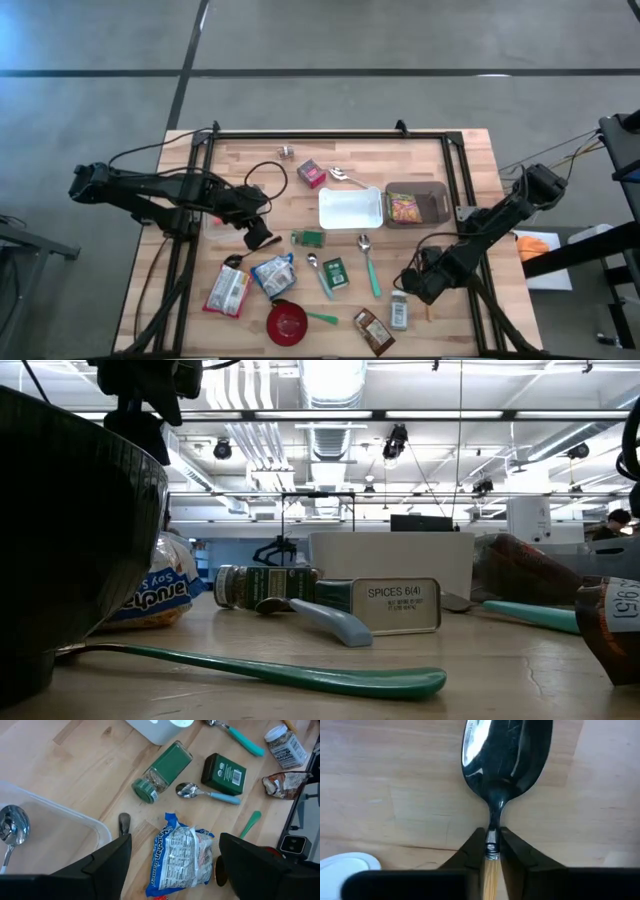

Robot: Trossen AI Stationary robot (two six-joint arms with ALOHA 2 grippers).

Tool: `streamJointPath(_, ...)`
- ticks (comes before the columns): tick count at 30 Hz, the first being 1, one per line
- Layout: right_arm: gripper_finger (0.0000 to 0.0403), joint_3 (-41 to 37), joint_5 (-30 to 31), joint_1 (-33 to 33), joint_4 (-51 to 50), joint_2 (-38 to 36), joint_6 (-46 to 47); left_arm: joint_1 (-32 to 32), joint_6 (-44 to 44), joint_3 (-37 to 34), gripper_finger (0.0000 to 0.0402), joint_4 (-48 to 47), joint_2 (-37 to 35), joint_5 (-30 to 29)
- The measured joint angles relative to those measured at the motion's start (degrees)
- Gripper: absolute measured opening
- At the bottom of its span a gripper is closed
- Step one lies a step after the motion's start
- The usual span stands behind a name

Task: Pick & Place Food Item
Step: Put the yellow spoon into the transparent bin

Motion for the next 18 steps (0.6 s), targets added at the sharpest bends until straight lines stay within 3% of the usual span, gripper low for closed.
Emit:
streamJointPath(10,0.0030,2.04,2.04,-0.02,-2.06,-0.08,-2.01,0.00,-0.06,0.07,0.0306,0.74,0.00,-0.02)
streamJointPath(18,0.0030,4.77,18.59,-0.43,-3.06,-4.28,-4.50,0.00,-0.98,0.09,0.0306,9.96,0.00,-0.02)
